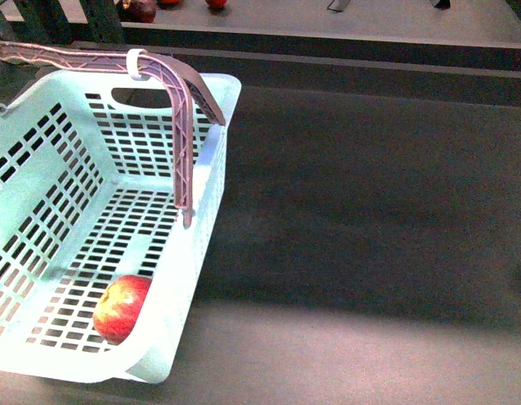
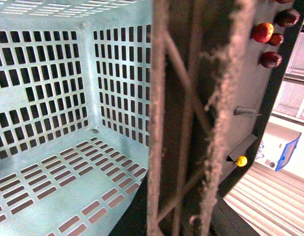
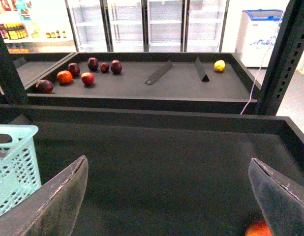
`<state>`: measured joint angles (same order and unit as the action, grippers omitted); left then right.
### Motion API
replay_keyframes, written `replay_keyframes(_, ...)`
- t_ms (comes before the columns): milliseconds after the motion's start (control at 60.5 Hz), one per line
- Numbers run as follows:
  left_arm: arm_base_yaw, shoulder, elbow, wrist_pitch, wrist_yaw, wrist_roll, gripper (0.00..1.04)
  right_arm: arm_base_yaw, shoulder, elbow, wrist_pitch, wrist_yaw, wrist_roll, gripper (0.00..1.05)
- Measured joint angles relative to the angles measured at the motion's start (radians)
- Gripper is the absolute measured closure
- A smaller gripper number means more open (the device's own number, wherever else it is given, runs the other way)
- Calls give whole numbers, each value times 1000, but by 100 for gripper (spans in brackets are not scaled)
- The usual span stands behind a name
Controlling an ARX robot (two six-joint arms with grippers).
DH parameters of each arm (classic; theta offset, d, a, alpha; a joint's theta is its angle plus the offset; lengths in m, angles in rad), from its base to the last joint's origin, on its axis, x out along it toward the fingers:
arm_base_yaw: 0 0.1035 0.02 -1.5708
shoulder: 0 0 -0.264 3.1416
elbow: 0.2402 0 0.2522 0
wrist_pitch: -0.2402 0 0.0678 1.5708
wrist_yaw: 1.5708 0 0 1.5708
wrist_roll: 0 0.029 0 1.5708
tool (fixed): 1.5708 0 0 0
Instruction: Pick apple with right arm and hold basket with left
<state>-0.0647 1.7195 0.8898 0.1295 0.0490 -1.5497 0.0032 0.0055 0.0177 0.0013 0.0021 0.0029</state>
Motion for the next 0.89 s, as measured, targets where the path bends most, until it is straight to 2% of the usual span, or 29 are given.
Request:
replay_keyframes(347, -34, -99, -10, -79, -61, 11, 42, 0, 0, 0, 0, 0, 0, 9)
replay_keyframes(545, -128, -273, -10, -203, -130, 31, 6, 0, 0, 0, 0, 0, 0, 9)
replay_keyframes(628, -168, -340, -10, -229, -146, 29, 7, 0, 0, 0, 0, 0, 0, 9)
replay_keyframes(777, -171, -349, -17, -220, -163, 38, 7, 0, 0, 0, 0, 0, 0, 9)
replay_keyframes(826, -171, -353, -102, 3, -234, 220, 15, 0, 0, 0, 0, 0, 0, 9)
replay_keyframes(860, -166, -359, -169, 162, -251, 336, 21, 0, 0, 0, 0, -2, 0, 9)
replay_keyframes(893, -156, -373, -257, 341, -251, 539, 28, 0, 0, 0, 0, -1, 0, 9)
